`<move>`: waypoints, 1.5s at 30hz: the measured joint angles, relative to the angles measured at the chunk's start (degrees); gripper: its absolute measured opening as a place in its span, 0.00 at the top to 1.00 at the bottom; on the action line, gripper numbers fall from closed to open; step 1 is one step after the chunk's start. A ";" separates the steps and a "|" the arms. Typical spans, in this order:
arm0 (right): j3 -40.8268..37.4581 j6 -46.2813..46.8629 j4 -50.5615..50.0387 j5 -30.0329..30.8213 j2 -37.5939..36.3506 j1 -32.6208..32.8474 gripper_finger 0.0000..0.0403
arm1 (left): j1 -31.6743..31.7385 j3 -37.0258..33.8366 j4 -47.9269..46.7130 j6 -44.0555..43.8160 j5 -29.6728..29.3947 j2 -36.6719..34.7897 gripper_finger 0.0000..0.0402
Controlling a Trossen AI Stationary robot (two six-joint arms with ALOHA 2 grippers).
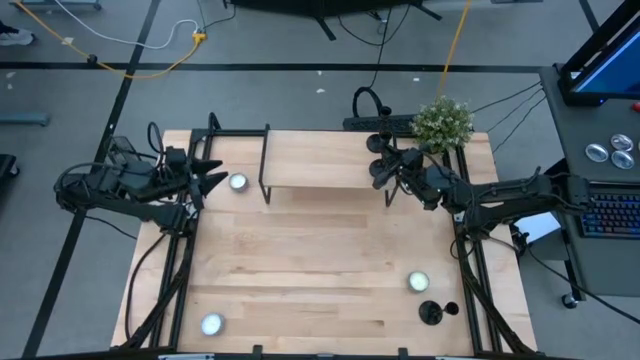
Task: Pick & Place candle stick holders
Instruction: Put the left black candle holder on the shelf, then put the black candle holder on the shelf
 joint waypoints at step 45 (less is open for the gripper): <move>0.02 5.62 -0.03 -0.22 -0.02 -0.71 0.59 | 0.00 0.00 -0.07 0.29 0.17 0.00 0.43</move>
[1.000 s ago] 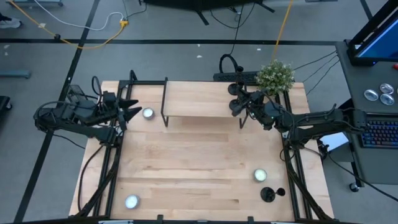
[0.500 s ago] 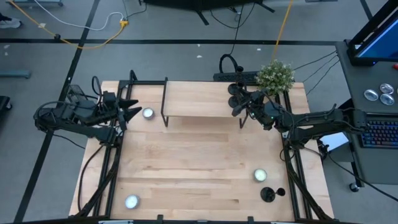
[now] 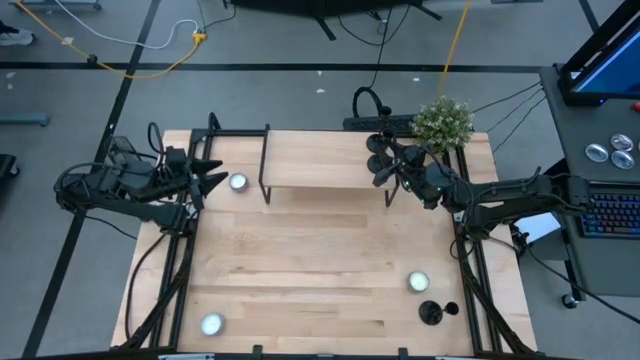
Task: Pick & Place candle stick holders
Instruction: Put the black candle holder on the shelf
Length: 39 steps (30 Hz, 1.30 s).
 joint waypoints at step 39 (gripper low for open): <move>0.02 5.57 -26.85 -5.59 -22.95 30.30 0.54 | -0.02 0.00 -3.65 0.51 5.64 0.55 0.43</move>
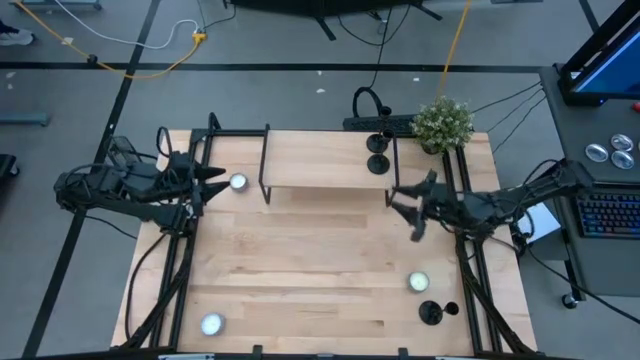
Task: Pick & Place candle stick holders
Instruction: Put the black candle holder on the shelf
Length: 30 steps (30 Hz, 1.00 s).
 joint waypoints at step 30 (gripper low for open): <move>37.86 39.58 -67.73 -32.91 18.76 20.49 0.70 | 0.00 0.00 0.07 -8.73 -0.02 -0.04 0.43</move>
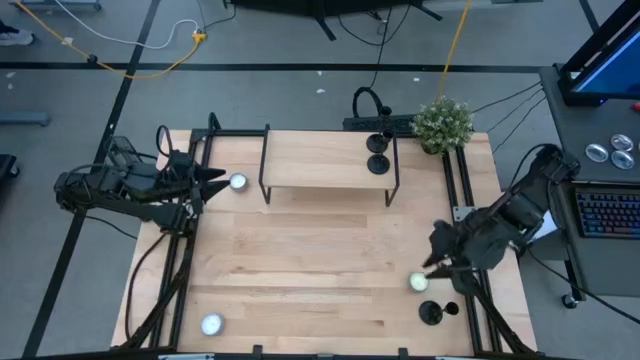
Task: Pick & Place candle stick holders
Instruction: Put the black candle holder on the shelf
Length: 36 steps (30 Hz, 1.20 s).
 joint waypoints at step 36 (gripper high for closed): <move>0.40 37.64 -8.00 -12.03 3.41 12.85 0.48 | -0.01 0.00 -0.04 -0.07 1.44 0.00 0.43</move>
